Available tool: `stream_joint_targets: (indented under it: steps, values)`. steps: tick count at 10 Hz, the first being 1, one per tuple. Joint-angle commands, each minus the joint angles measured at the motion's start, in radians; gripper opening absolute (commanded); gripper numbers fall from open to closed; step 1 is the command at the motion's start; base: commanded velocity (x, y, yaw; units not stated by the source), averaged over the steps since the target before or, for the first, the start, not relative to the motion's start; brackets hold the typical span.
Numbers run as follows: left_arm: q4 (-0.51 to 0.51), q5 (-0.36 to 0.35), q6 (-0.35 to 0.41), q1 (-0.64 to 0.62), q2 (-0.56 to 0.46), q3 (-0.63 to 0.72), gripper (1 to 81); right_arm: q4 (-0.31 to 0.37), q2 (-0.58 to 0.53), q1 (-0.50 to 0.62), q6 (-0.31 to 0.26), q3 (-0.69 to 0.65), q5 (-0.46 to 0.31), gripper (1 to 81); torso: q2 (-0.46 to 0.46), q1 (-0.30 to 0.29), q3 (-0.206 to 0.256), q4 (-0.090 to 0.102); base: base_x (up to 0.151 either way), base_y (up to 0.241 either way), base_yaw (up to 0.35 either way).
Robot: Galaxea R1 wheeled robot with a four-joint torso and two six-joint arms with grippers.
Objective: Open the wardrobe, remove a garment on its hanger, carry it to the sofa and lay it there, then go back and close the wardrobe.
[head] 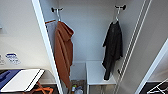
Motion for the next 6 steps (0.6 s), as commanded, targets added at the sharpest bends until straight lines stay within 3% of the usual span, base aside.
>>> stream_joint_targets:
  steps: [1, 6]
  values:
    - [0.014, 0.141, -0.038, -0.004, 0.103, -0.153, 81.1, -0.026, 0.143, -0.068, 0.024, -0.173, -0.096, 81.1, 0.000, 0.000, 0.000, 0.000, 0.000, 0.000, 0.000]
    - [0.027, 0.243, -0.036, 0.006, 0.283, -0.387, 81.1, -0.034, 0.418, -0.099, 0.009, -0.438, -0.201, 81.1, 0.000, -0.001, 0.001, 0.000, 0.000, 0.000, 0.000]
